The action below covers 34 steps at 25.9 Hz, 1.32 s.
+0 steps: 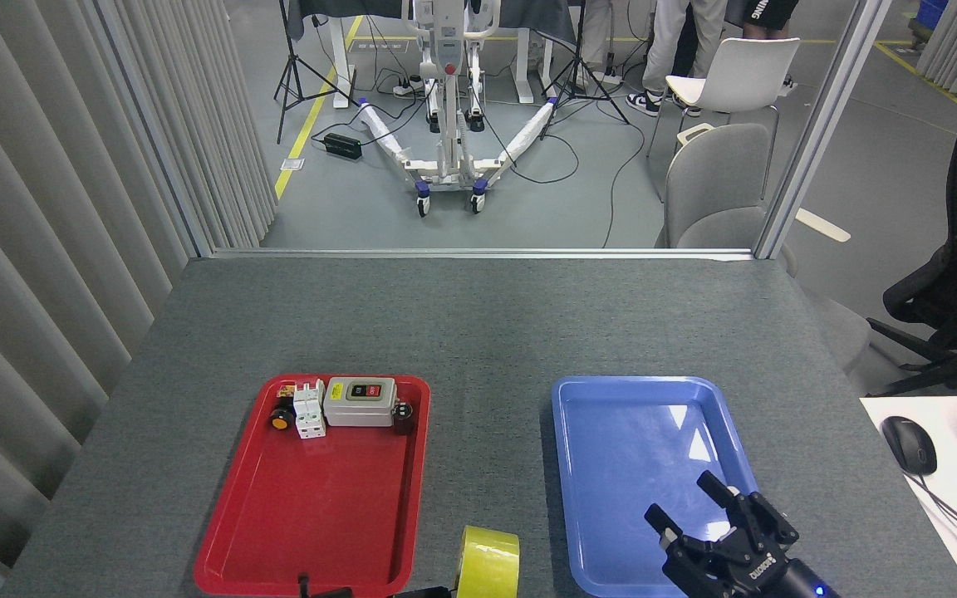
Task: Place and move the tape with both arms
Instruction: 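Move the right gripper to the tape roll held by the left gripper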
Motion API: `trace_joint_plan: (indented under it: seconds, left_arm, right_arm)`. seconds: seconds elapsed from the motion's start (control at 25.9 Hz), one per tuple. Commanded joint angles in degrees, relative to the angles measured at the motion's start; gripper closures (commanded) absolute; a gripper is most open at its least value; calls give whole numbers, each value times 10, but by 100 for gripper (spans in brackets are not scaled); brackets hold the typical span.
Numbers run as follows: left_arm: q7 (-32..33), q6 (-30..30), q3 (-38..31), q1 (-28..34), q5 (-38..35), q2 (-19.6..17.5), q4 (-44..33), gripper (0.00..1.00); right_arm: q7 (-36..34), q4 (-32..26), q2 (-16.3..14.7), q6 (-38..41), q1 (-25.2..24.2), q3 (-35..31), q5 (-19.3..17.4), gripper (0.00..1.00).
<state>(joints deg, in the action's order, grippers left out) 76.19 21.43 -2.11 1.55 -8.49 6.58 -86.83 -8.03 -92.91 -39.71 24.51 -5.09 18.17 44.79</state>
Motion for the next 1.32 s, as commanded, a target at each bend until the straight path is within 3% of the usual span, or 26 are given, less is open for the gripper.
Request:
trace_joint_plan:
  seconds: [0.0,0.19,0.39,0.54,0.66,0.77,0.93,1.12,1.28]
  left_arm:
    - [-7,-25,11,0,7,1,-7,100]
    - [-30,-98,18,-4,54,1,-33,100]
    - [-34,-161,18,-8,113,1,-63,100]
    - [-34,-164,18,-9,115,2,-62,100]
    - [-35,-162,17,-9,116,2,-59,100]
    - [-43,-159,18,-9,116,2,-58,100]
    - [-52,-146,20,-9,116,2,-56,100]
    - [-53,-10,20,-9,116,2,-22,100]
    - [-51,19,20,-9,115,2,-14,100]
  right_arm:
    - [8,0,-24,115,3,31,-35,0]
    - [35,-1,-28,170,15,61,-35,0]
    - [56,7,-17,198,92,102,-40,0]
    - [61,16,2,205,131,124,-49,0]
    - [81,22,14,205,141,119,-99,0]
    - [162,27,18,205,140,108,-164,0]
    - [284,48,74,205,141,83,-217,0]
    - [377,49,82,205,151,77,-312,0]
    - [385,49,88,205,155,76,-328,0]
